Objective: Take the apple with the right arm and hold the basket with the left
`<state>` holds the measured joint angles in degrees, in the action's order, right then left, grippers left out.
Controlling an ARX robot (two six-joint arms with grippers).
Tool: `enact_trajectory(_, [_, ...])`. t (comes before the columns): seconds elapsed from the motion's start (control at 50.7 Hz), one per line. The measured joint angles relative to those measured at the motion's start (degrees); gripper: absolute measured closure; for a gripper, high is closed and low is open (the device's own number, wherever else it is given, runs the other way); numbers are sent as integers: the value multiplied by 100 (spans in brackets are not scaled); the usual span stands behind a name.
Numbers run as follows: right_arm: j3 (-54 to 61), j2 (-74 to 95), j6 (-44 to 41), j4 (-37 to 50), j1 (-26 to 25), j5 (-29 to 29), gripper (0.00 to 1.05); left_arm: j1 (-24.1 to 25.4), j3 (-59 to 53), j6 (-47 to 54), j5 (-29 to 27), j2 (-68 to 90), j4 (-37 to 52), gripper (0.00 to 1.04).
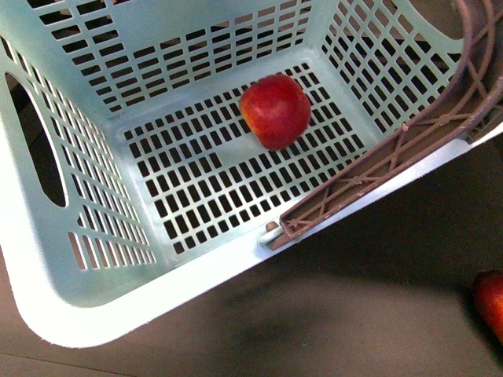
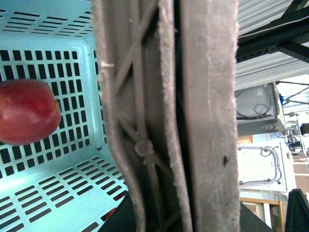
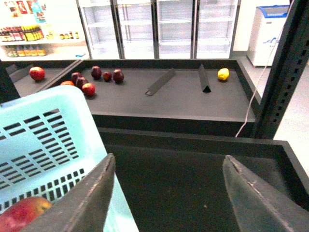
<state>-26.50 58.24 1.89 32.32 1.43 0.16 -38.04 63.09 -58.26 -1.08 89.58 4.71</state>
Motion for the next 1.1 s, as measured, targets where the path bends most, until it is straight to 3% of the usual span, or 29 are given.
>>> enact_trajectory(0.394, [1412, -1025, -153, 273, -138, -15, 103, 4, 0, 13, -7, 0, 0, 89])
enact_trajectory(1.104, [2551, -3228, -170, -675, -138, -13, 103, 7, 0, 4, -4, 0, 0, 89])
